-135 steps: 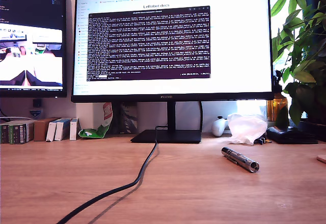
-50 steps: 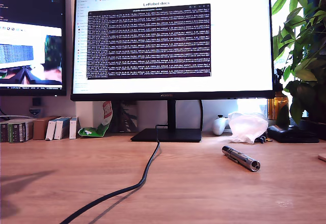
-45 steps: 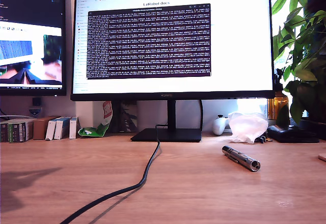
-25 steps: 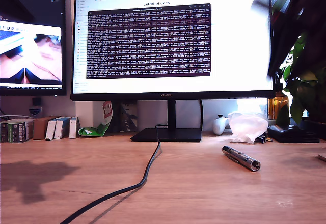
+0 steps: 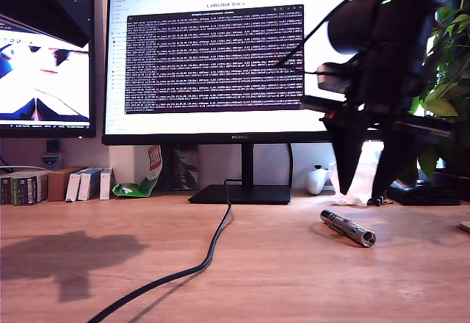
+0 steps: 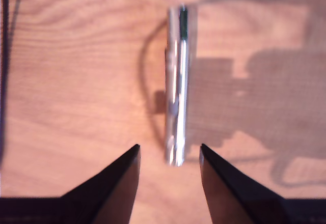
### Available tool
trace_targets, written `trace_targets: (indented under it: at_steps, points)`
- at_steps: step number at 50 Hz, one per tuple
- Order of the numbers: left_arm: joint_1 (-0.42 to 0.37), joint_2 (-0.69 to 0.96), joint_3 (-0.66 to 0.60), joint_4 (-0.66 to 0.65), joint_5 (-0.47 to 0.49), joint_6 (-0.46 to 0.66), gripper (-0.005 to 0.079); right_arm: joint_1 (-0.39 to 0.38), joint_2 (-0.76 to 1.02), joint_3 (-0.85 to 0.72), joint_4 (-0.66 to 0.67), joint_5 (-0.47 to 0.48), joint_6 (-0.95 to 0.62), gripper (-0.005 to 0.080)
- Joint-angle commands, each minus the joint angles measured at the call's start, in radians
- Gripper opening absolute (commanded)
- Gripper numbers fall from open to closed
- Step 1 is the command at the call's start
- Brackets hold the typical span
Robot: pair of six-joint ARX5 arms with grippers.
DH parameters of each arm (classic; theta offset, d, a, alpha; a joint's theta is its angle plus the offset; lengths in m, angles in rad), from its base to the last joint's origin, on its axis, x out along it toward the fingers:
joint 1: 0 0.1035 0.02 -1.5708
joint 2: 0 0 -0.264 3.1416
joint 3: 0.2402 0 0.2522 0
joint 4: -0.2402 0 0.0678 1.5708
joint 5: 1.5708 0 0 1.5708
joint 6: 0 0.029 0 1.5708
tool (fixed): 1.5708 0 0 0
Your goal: Pick the metallic laser pointer with your right arm, pass it to your left arm, then place it down to the left side of the table
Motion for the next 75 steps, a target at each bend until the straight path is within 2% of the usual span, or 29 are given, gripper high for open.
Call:
trace_targets:
  at_steps: [1,16,35,65,75]
  points:
    - [-0.003,0.010,0.001,0.007,-0.003,0.006,-0.0023,0.008,0.036,0.013,-0.013,0.007,-0.015,0.0339]
    - [-0.003,0.010,0.001,0.010,-0.016,0.006,-0.0023,0.010,0.094,0.029,-0.011,0.037,-0.039,0.0339]
    - [-0.003,0.010,0.001,0.054,-0.025,0.006,-0.0023,0.011,0.095,0.029,0.021,0.038,-0.050,0.0338]
    - [-0.003,0.010,0.001,0.057,-0.028,0.005,-0.0023,0.029,0.151,0.029,0.031,0.036,-0.061,0.0337]
    - [-0.003,0.010,0.001,0.057,-0.032,0.005,-0.0023,0.038,0.172,0.029,0.029,0.036,-0.062,0.0310]
